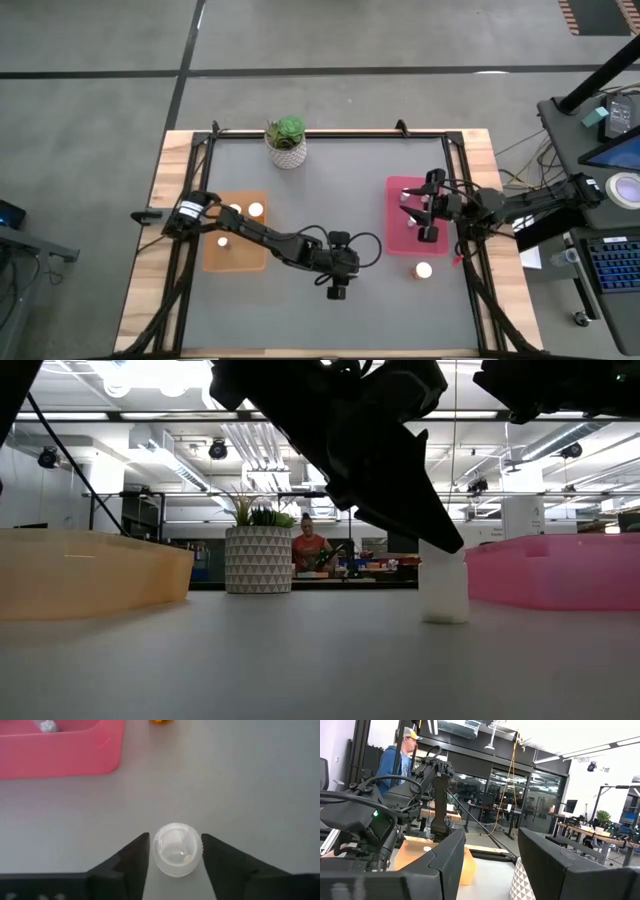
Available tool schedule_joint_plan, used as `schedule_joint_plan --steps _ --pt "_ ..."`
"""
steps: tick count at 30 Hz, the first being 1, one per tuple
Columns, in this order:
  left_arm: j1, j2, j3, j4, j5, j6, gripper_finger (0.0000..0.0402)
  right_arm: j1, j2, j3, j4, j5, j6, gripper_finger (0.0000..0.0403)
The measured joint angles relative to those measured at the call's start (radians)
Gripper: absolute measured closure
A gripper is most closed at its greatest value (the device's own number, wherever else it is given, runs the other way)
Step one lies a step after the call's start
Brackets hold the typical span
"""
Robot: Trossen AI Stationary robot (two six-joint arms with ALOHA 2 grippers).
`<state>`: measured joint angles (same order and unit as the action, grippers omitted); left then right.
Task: Pick and place medicine bottles into bin by pill shape (circle, oval)
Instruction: Put the white capsule bottle into the pink bin
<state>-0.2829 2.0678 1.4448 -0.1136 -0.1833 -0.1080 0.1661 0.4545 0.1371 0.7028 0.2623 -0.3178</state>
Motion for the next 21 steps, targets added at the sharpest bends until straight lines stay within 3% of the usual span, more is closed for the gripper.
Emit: schedule_joint_plan --steps 5,11,14,21 --pt "0.001 0.000 0.000 0.001 0.000 -0.014 0.0287 -0.001 0.000 0.000 0.000 0.000 0.000 0.0225" --pt "0.010 -0.010 0.000 -0.002 -0.020 -0.017 0.0287 -0.001 0.000 0.000 0.000 0.000 0.003 0.0225" --pt "0.017 -0.046 -0.002 -0.026 -0.087 -0.035 0.0285 -0.001 0.000 0.000 0.000 0.001 0.003 0.0225" --pt "0.085 -0.176 -0.001 -0.165 -0.137 -0.275 0.0280 -0.001 -0.001 0.000 -0.012 0.013 0.003 0.0225"
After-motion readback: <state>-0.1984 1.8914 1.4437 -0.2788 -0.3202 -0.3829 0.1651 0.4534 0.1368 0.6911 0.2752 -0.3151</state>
